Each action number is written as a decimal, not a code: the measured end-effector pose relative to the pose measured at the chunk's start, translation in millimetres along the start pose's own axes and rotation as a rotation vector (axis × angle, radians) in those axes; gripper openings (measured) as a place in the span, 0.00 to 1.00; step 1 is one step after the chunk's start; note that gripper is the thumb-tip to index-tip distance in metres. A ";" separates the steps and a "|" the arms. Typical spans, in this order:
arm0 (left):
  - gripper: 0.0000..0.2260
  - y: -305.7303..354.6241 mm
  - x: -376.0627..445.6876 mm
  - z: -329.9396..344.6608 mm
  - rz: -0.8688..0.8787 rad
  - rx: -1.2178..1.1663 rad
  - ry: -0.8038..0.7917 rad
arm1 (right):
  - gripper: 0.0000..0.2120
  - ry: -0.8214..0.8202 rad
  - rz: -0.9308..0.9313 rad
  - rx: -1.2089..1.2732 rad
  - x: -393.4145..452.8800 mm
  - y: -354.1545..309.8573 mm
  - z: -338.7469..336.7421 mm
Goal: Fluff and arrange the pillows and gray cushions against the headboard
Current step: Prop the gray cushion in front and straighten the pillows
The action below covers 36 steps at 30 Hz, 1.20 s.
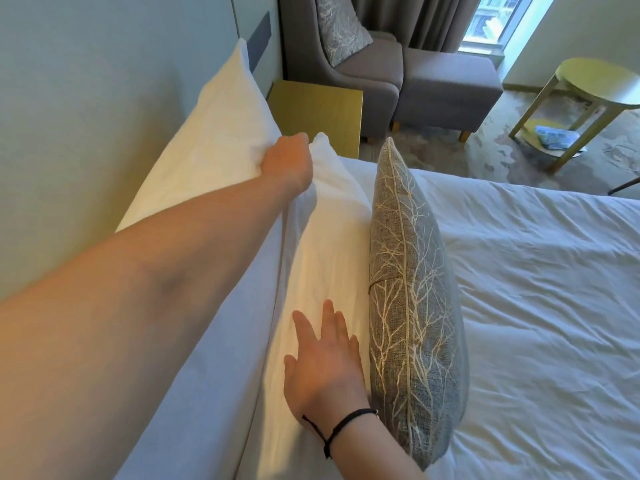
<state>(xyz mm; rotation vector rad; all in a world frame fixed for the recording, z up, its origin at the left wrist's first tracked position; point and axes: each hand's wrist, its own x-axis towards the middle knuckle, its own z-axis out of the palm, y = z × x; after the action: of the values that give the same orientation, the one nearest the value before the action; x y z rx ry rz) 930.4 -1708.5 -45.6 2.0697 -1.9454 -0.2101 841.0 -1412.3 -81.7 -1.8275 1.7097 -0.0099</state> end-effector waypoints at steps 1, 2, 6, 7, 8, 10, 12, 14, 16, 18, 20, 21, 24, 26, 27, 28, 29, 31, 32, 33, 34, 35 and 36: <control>0.08 -5.9 -0.6 -2.1 0.041 0.103 0.025 | 0.29 -0.010 -0.012 -0.005 -2.3 -1.5 -1.4; 0.09 -11.8 -1.2 -3.3 0.063 0.194 0.035 | 0.28 -0.025 -0.030 -0.008 -5.4 -3.0 -3.5; 0.11 -17.5 -6.4 -1.7 0.071 0.353 -0.036 | 0.26 0.091 -0.197 0.007 -29.1 -3.7 -21.7; 0.12 -13.6 -8.8 -2.6 0.067 0.360 -0.059 | 0.26 0.197 -0.246 0.030 -35.7 -0.4 -27.7; 0.13 -8.7 -12.2 -4.2 0.062 0.361 -0.082 | 0.27 0.317 -0.287 0.053 -41.6 5.9 -33.0; 0.14 4.0 -24.1 -8.8 0.070 0.327 -0.125 | 0.30 0.508 -0.268 0.078 -52.2 26.2 -46.1; 0.14 22.4 -43.9 -13.6 0.133 0.245 -0.163 | 0.37 0.493 -0.123 0.109 -58.3 55.9 -59.1; 0.15 46.3 -77.7 -15.4 0.171 0.017 -0.273 | 0.41 0.332 0.022 0.318 -60.4 89.0 -65.9; 0.22 72.5 -125.1 -12.8 0.161 -0.244 -0.438 | 0.40 0.293 0.116 0.673 -55.4 122.3 -71.1; 0.36 93.7 -179.4 -7.7 0.111 -0.361 -0.591 | 0.39 0.354 0.236 0.861 -38.0 158.6 -76.1; 0.46 104.6 -233.1 -1.2 -0.012 -0.362 -0.643 | 0.38 0.343 0.322 0.782 -15.2 190.8 -80.4; 0.41 106.2 -251.2 3.6 -0.056 -0.363 -0.623 | 0.37 0.308 0.343 0.729 -4.6 202.1 -80.7; 0.14 106.8 -270.5 13.9 -0.090 -0.515 -0.538 | 0.34 0.234 0.317 0.723 19.5 212.0 -76.1; 0.10 106.7 -269.2 13.1 -0.080 -0.671 -0.491 | 0.32 0.259 0.260 0.778 24.8 205.1 -75.5; 0.09 106.6 -269.4 11.6 -0.092 -0.783 -0.478 | 0.31 0.286 0.237 0.822 25.5 202.3 -77.3; 0.09 105.7 -270.8 9.8 -0.121 -0.893 -0.480 | 0.31 0.312 0.216 0.858 25.3 200.1 -80.4; 0.09 103.7 -273.9 7.9 -0.155 -0.984 -0.495 | 0.31 0.327 0.193 0.872 23.7 199.7 -83.5; 0.10 94.7 -280.7 7.9 -0.236 -1.091 -0.546 | 0.31 0.315 0.155 0.839 19.3 200.8 -84.8; 0.11 89.0 -284.3 9.2 -0.290 -1.129 -0.583 | 0.33 0.297 0.150 0.820 16.9 201.6 -82.1; 0.12 83.7 -289.1 10.3 -0.350 -1.169 -0.613 | 0.34 0.278 0.159 0.818 14.6 202.2 -76.9; 0.12 79.4 -295.3 10.6 -0.409 -1.212 -0.636 | 0.37 0.265 0.177 0.825 12.2 202.8 -70.2; 0.11 76.1 -302.5 10.1 -0.459 -1.253 -0.652 | 0.39 0.262 0.194 0.831 10.0 204.5 -63.4; 0.09 72.2 -309.5 10.3 -0.491 -1.274 -0.657 | 0.41 0.266 0.208 0.831 8.6 207.0 -57.0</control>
<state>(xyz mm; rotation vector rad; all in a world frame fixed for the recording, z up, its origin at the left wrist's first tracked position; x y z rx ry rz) 835.1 -1405.6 -61.7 1.5007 -0.8794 -1.8291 633.1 -1436.6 -130.6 -1.0563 1.6924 -0.7852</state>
